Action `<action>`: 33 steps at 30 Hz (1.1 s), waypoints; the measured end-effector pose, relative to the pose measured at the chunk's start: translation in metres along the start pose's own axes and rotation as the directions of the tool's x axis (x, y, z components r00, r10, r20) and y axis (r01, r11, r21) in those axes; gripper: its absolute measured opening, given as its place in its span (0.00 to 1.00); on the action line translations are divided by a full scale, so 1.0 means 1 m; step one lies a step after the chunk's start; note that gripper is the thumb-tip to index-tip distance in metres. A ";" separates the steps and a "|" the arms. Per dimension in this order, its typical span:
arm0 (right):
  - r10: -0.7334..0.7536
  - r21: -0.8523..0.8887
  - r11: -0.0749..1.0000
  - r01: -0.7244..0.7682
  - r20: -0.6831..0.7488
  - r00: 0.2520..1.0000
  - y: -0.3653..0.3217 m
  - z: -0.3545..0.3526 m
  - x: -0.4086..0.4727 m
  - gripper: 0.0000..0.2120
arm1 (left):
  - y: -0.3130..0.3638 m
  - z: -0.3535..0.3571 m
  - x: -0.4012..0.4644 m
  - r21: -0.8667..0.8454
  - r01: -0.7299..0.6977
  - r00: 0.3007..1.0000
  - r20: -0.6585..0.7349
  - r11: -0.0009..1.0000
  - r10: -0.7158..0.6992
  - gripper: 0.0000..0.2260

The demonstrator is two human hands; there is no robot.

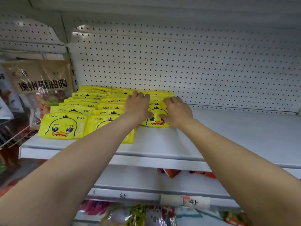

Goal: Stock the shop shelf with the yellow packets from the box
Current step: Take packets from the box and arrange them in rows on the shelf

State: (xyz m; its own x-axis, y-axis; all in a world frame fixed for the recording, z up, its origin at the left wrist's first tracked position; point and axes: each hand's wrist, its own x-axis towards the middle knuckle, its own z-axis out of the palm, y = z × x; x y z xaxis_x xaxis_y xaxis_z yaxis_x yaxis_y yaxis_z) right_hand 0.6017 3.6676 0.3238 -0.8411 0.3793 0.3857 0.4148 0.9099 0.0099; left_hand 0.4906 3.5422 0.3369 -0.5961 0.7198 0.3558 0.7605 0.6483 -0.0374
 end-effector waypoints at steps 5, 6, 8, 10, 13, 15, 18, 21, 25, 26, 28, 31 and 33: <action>-0.069 0.020 0.997 0.071 -0.085 0.994 -0.020 -0.040 -0.024 0.28 | -0.006 -0.031 -0.051 -0.122 0.051 0.996 -0.073 0.991 -0.061 0.32; -0.080 0.034 0.996 0.084 -0.100 0.992 -0.027 -0.047 -0.030 0.28 | -0.010 -0.037 -0.065 -0.148 0.061 0.993 -0.089 0.987 -0.075 0.32; -0.104 0.073 0.991 0.115 -0.132 0.986 -0.042 -0.060 -0.043 0.27 | -0.019 -0.048 -0.094 -0.199 0.088 0.985 -0.127 0.976 -0.115 0.29; -0.133 0.114 0.982 0.153 -0.162 0.978 -0.059 -0.072 -0.057 0.26 | -0.030 -0.058 -0.124 -0.222 0.114 0.972 -0.175 0.968 -0.155 0.27; -0.190 0.154 0.964 0.216 -0.171 0.967 -0.088 -0.086 -0.078 0.26 | -0.049 -0.073 -0.170 -0.236 0.172 0.951 -0.215 0.957 -0.224 0.25; -0.234 0.169 0.950 0.262 -0.170 0.957 -0.107 -0.092 -0.091 0.26 | -0.062 -0.082 -0.199 -0.220 0.207 0.934 -0.247 0.953 -0.259 0.24; -0.296 0.202 0.922 0.331 -0.184 0.937 -0.142 -0.097 -0.109 0.26 | -0.083 -0.095 -0.243 -0.175 0.268 0.911 -0.275 0.947 -0.308 0.23; -0.358 0.224 0.892 0.394 -0.185 0.915 -0.182 -0.098 -0.125 0.26 | -0.107 -0.105 -0.283 -0.134 0.316 0.899 -0.274 0.939 -0.342 0.23; -0.431 0.242 0.853 0.462 -0.172 0.886 -0.240 -0.091 -0.137 0.26 | -0.146 -0.115 -0.327 -0.097 0.375 0.878 -0.283 0.922 -0.387 0.21; -0.448 0.257 0.840 0.479 -0.173 0.877 -0.254 -0.089 -0.138 0.26 | -0.158 -0.117 -0.336 -0.083 0.397 0.871 -0.280 0.914 -0.403 0.21; -0.476 0.267 0.820 0.506 -0.172 0.863 -0.285 -0.083 -0.139 0.26 | -0.184 -0.119 -0.351 -0.055 0.428 0.863 -0.272 0.902 -0.426 0.22; -0.502 0.278 0.809 0.517 -0.130 0.855 -0.335 -0.071 -0.136 0.26 | -0.228 -0.118 -0.367 -0.018 0.451 0.860 -0.260 0.892 -0.439 0.22; -0.505 0.316 0.800 0.509 -0.102 0.857 -0.372 -0.058 -0.131 0.27 | -0.259 -0.115 -0.377 -0.003 0.459 0.858 -0.258 0.889 -0.444 0.22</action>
State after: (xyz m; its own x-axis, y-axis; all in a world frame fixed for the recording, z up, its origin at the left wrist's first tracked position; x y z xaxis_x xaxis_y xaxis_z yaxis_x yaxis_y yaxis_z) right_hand 0.5778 3.2698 0.3234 -0.8951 -0.1518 0.4193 -0.2063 0.9746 -0.0875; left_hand 0.5479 3.0747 0.3198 -0.7824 0.2659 0.5632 0.4033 0.9054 0.1327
